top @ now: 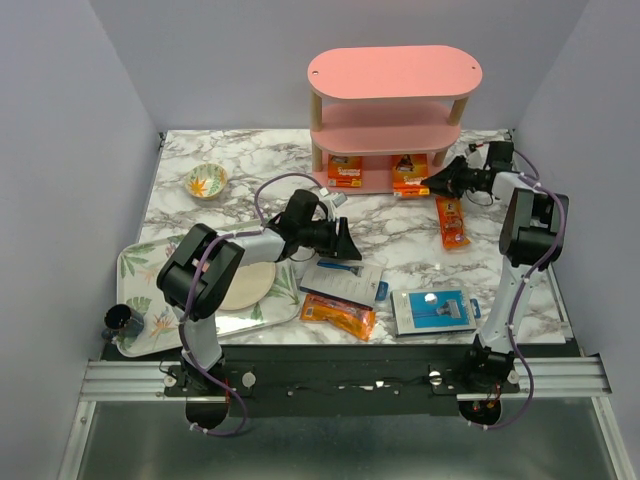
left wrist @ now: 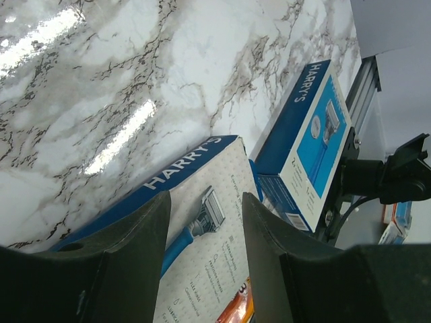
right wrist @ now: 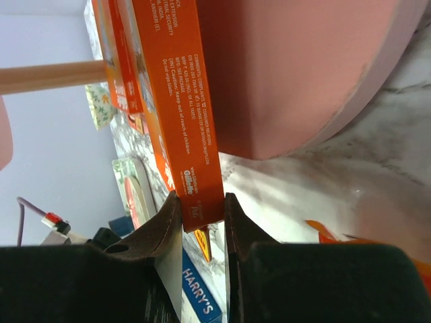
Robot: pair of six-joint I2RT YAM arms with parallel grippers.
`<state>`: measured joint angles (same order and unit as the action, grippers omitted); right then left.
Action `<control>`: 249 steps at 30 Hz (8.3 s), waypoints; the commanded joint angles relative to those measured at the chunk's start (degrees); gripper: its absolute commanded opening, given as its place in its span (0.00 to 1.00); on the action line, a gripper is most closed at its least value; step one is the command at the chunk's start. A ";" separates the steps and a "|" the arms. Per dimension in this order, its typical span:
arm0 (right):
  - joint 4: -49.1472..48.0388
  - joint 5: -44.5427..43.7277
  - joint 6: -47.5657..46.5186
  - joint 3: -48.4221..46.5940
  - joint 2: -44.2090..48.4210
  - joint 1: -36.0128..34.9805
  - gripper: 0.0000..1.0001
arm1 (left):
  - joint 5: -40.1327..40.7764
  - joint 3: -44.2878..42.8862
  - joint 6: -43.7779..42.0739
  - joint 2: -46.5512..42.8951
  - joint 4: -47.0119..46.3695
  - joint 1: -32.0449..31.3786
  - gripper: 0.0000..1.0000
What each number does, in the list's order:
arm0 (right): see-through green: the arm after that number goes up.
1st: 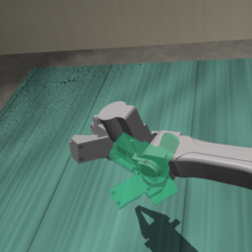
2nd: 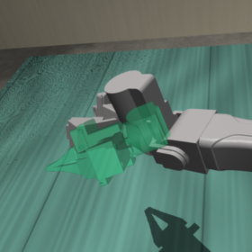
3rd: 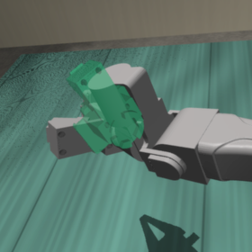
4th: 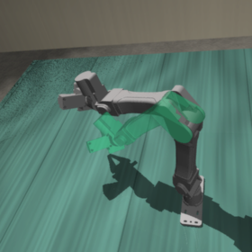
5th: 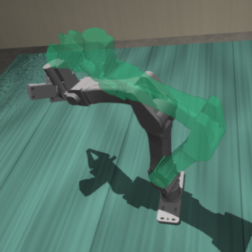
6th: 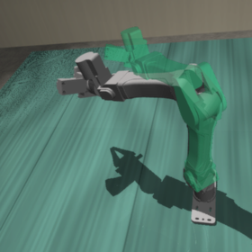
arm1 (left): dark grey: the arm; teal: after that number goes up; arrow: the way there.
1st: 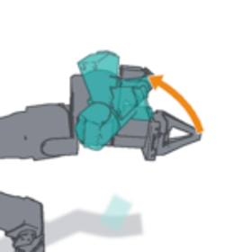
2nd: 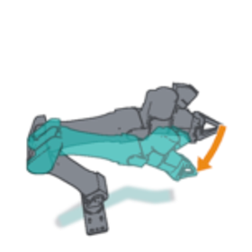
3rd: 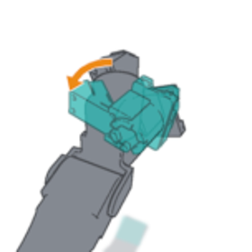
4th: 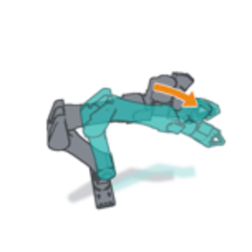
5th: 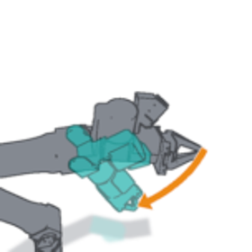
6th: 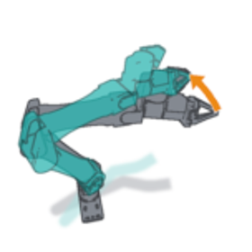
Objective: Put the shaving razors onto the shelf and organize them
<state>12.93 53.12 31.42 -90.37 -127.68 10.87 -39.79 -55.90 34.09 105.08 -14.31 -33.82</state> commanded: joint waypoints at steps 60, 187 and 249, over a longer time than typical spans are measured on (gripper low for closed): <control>-5.90 1.02 13.49 1.33 -1.70 1.61 0.30 | 0.77 -2.46 -2.97 2.59 2.26 -0.89 0.55; -5.37 -30.27 -113.86 12.76 11.58 -15.36 0.01 | 8.85 11.69 -22.31 -25.10 14.57 21.69 0.33; 27.59 -10.94 -53.22 10.21 20.27 -33.99 1.00 | 7.26 6.06 -66.26 -28.17 50.09 4.73 0.54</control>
<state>40.45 41.28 -24.23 -80.58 -107.31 -23.20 -36.10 -53.15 -26.63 79.64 34.02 -27.77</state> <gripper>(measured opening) 0.998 0.530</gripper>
